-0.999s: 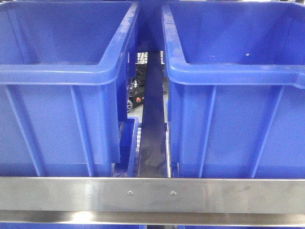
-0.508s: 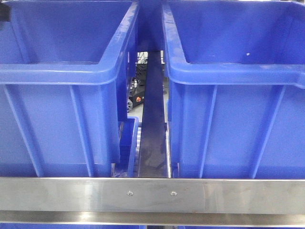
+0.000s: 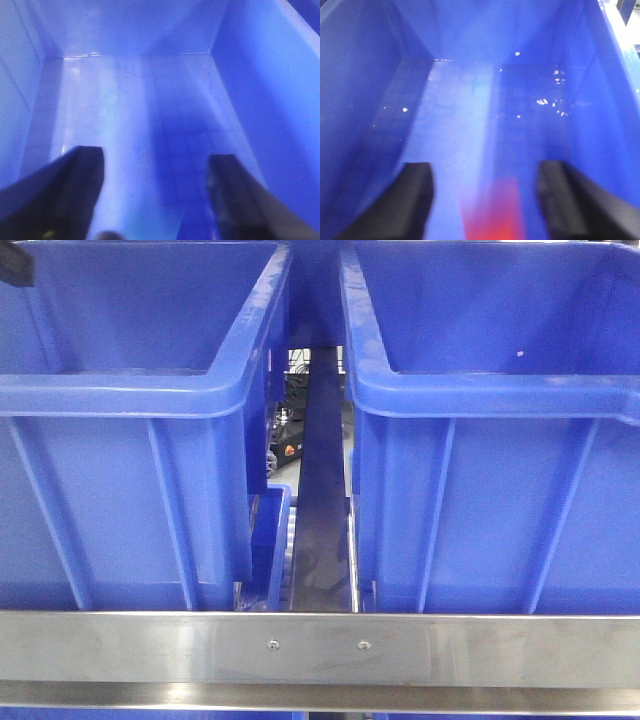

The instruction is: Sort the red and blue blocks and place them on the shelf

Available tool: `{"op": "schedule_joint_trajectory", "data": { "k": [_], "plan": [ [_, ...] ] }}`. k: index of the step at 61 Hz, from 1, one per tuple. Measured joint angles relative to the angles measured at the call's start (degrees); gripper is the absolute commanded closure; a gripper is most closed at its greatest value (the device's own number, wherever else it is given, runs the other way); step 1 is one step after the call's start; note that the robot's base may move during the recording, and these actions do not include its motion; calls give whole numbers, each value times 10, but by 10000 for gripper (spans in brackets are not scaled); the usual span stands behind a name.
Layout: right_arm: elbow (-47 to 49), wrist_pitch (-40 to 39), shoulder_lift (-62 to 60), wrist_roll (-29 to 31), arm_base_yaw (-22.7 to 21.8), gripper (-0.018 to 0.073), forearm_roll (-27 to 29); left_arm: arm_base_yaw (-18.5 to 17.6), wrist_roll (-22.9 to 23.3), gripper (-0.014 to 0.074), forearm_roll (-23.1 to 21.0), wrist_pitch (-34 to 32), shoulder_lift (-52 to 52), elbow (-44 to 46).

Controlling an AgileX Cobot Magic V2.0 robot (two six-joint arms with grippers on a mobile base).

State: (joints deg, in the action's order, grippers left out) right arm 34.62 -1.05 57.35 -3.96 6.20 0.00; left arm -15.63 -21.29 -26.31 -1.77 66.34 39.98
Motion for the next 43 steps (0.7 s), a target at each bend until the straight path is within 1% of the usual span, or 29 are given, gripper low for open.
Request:
{"op": "schedule_joint_trajectory", "data": {
  "k": [9, 14, 18, 23, 27, 30, 33, 36, 39, 40, 43],
  "plan": [
    [0, 6, 0, 0, 0, -23, 0, 0, 0, 90, 0, -2, 0, 0],
    [0, 10, -1, 0, 0, -15, 0, 0, 0, 134, 0, -2, 0, 0],
    [0, 10, -13, 0, 0, 15, 0, 0, 0, 191, 0, -2, -4, 0],
    [0, 10, -32, 0, 0, 113, 0, 0, -1, 289, 0, -2, -15, 0],
    [0, 10, -48, 0, 0, 221, 0, 0, -3, 362, 0, -8, -26, 0],
    [0, 10, -60, 0, 0, 308, 0, 0, -3, 434, 0, -12, -35, 0],
    [0, 10, -70, 0, 0, 388, 0, 0, -3, 482, 0, -18, -45, 0],
    [0, 10, -79, 0, 0, 456, 0, 0, -3, 468, 0, -24, -54, 0],
    [0, 10, -89, 0, 0, 505, 0, 0, -3, 470, 0, -34, -64, 0],
    [0, 10, -93, 0, 0, 514, 0, 0, -3, 470, 0, -37, -68, 0],
    [0, 10, -102, 0, 0, 498, 0, 0, -3, 470, 0, -43, -81, 0]
  ]
}}
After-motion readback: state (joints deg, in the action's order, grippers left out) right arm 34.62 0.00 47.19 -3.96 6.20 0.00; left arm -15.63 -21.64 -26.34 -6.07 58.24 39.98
